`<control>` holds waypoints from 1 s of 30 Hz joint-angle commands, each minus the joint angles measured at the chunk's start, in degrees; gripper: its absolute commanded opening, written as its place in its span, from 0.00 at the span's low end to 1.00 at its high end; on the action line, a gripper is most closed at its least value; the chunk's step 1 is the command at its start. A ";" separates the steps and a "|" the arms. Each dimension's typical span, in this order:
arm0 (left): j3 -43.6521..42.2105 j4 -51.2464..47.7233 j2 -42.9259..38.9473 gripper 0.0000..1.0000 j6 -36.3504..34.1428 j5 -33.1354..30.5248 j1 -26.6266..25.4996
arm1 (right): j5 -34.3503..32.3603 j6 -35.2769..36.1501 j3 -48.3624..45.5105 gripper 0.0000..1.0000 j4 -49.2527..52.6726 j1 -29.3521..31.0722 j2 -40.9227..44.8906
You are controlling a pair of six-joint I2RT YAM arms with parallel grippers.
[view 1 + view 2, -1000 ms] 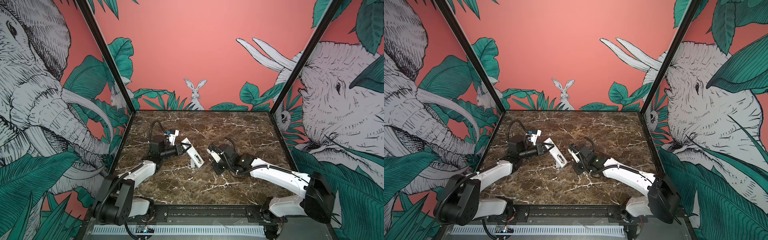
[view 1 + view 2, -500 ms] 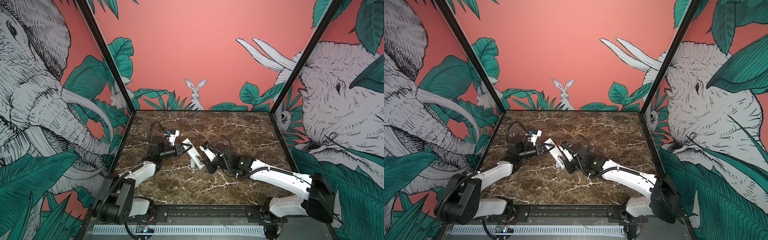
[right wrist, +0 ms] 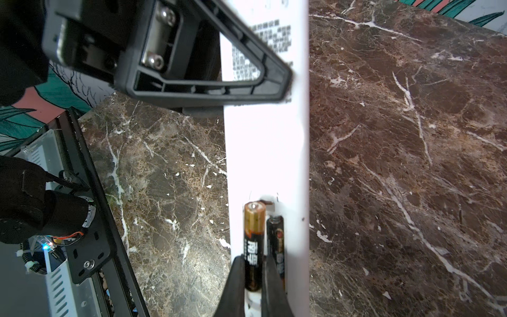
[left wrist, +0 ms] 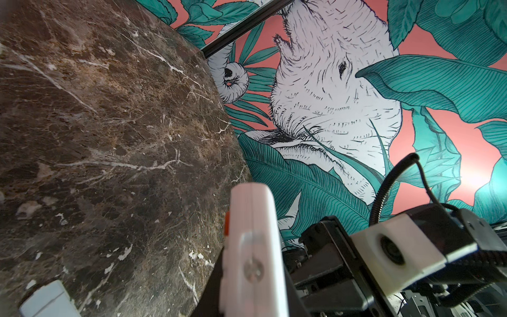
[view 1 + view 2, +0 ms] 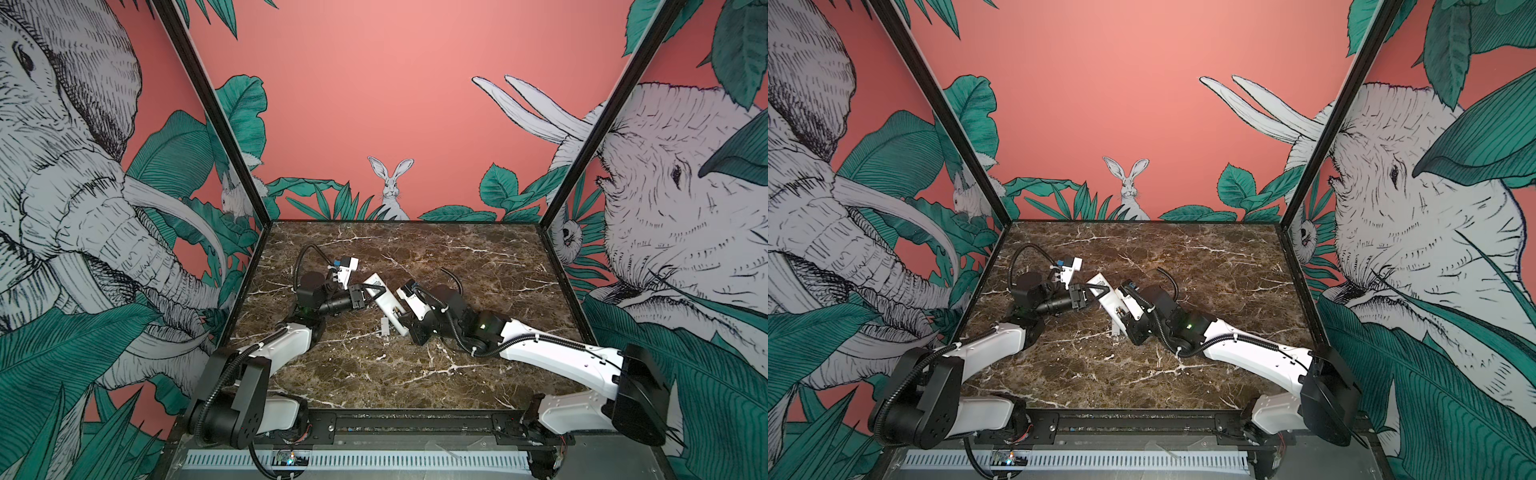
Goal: Load the batteries into the remote control
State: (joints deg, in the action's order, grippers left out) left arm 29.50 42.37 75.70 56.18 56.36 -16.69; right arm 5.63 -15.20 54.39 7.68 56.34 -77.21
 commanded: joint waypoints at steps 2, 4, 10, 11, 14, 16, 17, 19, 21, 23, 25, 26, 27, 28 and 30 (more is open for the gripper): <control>-0.65 3.55 -0.80 0.00 1.21 1.21 -0.09 | 0.29 -0.75 0.38 0.08 -3.19 0.38 -1.01; -0.63 3.58 -0.82 0.00 1.21 1.30 -0.06 | 0.77 -0.81 0.54 0.09 -3.35 0.32 -1.28; -0.58 3.60 -0.91 0.00 1.29 1.27 -0.09 | -0.17 -1.16 0.02 0.13 -3.22 0.40 -1.54; -0.57 3.60 -0.86 0.00 1.30 1.19 -0.10 | -0.56 -1.24 0.01 0.13 -2.99 0.35 -1.50; -0.54 3.59 -0.82 0.00 1.30 1.21 -0.10 | -1.74 -1.13 -0.40 0.16 -2.41 0.36 -1.24; -0.55 3.58 -0.69 0.00 1.33 1.19 -0.10 | -2.23 -0.98 -0.60 0.18 -2.19 0.35 -1.08; -0.49 3.64 -0.68 0.00 1.45 1.20 -0.10 | -2.39 -0.89 -0.61 0.18 -2.08 0.33 -0.97; -0.49 3.66 -0.82 0.00 1.41 1.17 -0.10 | -2.94 -0.59 -0.56 0.18 -1.69 0.34 -1.01; -0.40 3.66 -0.75 0.00 1.41 1.21 -0.09 | -3.33 -0.31 -0.56 0.19 -1.32 0.35 -0.83; -0.49 3.62 -0.81 0.00 1.40 1.21 -0.09 | -3.60 -0.05 -0.38 0.19 -1.02 0.31 -0.60; -0.41 3.62 -0.82 0.00 1.44 1.21 -0.10 | -3.87 0.19 -0.34 0.21 -0.61 0.35 -0.33; -0.46 3.59 -0.82 0.00 1.40 1.21 -0.10 | -3.89 0.32 -0.34 0.22 -0.58 0.30 -0.23; -0.49 3.36 -0.82 0.00 1.34 1.15 -0.08 | -4.04 0.40 -0.23 0.22 -0.49 0.29 0.04; -0.41 3.29 -0.80 0.00 1.26 1.08 -0.10 | -4.11 0.52 -0.23 0.22 -0.27 0.31 0.18; -0.40 3.28 -0.73 0.00 1.27 1.08 -0.09 | -4.43 0.86 0.01 0.22 0.17 0.30 0.52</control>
State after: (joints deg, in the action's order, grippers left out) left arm 29.39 42.81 75.70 56.55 55.88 -16.69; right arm 3.42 -15.53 54.37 7.07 56.71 -78.19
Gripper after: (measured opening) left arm 0.212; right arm 0.219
